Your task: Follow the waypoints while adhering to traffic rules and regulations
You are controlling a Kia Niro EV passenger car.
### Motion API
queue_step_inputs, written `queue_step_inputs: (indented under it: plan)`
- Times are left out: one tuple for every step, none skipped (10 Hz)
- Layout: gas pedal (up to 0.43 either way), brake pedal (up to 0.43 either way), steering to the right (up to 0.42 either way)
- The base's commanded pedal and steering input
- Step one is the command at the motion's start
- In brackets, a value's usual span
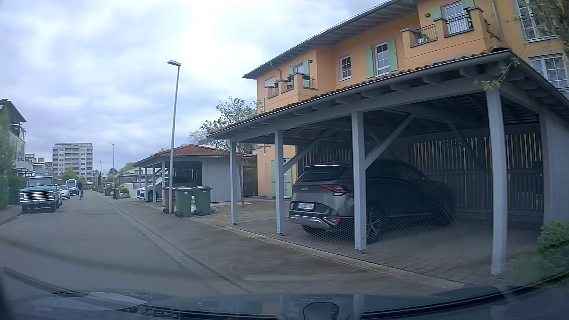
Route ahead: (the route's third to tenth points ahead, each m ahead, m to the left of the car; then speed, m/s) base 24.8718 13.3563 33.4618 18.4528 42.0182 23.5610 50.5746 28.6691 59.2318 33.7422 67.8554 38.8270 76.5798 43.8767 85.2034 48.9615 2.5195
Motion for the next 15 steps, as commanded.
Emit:
queue_step_inputs:
  plan:
    - [0.0,0.0,-0.538]
    - [0.0,0.0,-0.524]
    - [0.0,0.0,-0.515]
    - [0.0,0.03,-0.515]
    - [0.0,0.11,-0.513]
    - [0.0,0.152,-0.507]
    - [0.0,0.171,-0.492]
    - [0.0,0.177,-0.473]
    - [0.0,0.183,-0.458]
    - [0.0,0.183,-0.443]
    - [0.0,0.152,-0.433]
    - [0.0,0.079,-0.424]
    - [0.0,0.067,-0.413]
    - [0.0,0.091,-0.408]
    - [0.0,0.116,-0.4]
